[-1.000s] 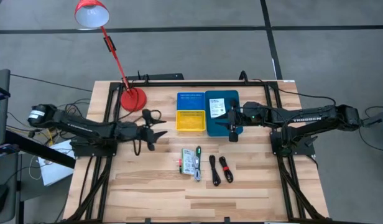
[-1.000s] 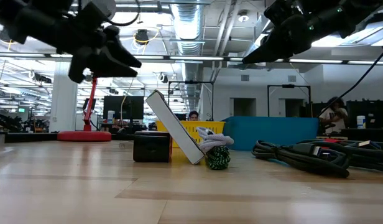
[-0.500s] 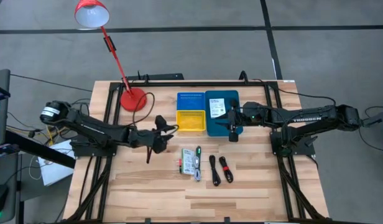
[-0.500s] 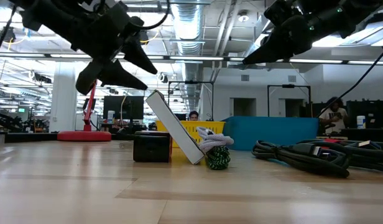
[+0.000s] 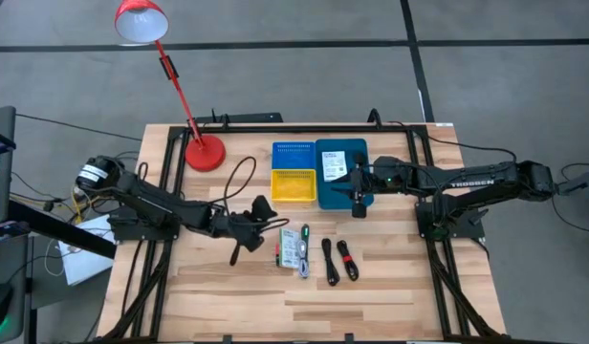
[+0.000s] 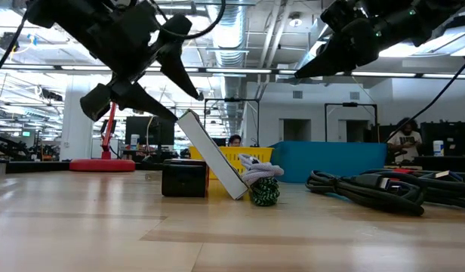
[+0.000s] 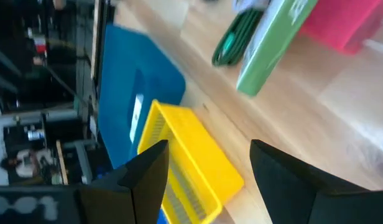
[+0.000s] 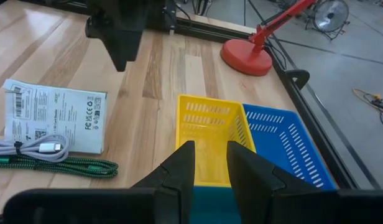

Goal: Pick and place items into bin
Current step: Put the cardreader box into the dark blue bin

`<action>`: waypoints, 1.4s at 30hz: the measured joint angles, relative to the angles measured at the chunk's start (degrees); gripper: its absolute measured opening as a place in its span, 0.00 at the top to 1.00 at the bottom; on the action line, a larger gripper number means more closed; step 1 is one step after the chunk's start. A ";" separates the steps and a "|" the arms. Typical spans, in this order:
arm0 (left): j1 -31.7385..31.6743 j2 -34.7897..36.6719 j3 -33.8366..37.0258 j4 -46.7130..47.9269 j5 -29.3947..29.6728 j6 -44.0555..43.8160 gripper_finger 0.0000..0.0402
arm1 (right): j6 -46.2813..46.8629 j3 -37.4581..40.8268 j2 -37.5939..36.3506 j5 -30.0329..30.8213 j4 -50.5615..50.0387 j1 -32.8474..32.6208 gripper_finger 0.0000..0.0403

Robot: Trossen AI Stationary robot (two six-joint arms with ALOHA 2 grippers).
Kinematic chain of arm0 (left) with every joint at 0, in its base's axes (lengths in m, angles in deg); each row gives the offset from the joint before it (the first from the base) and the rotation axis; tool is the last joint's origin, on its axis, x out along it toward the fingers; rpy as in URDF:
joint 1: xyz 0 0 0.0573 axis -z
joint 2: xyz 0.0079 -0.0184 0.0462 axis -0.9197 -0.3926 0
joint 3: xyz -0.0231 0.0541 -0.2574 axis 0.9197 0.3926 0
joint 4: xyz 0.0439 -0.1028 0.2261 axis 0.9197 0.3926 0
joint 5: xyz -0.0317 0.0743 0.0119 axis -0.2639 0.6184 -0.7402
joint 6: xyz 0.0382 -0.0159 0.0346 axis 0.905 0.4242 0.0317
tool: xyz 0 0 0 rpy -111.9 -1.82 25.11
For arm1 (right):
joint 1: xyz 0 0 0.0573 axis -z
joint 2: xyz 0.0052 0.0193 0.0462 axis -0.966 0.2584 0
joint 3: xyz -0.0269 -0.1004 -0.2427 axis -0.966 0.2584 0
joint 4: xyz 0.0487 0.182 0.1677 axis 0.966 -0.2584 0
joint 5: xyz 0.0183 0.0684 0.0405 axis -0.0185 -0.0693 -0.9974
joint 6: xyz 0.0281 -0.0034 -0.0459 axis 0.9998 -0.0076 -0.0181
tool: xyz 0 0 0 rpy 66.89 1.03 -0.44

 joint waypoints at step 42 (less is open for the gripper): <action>-2.19 -6.54 -0.18 -4.93 -15.07 31.08 0.47 | 0.52 0.03 -0.02 -0.02 -1.38 -0.17 0.78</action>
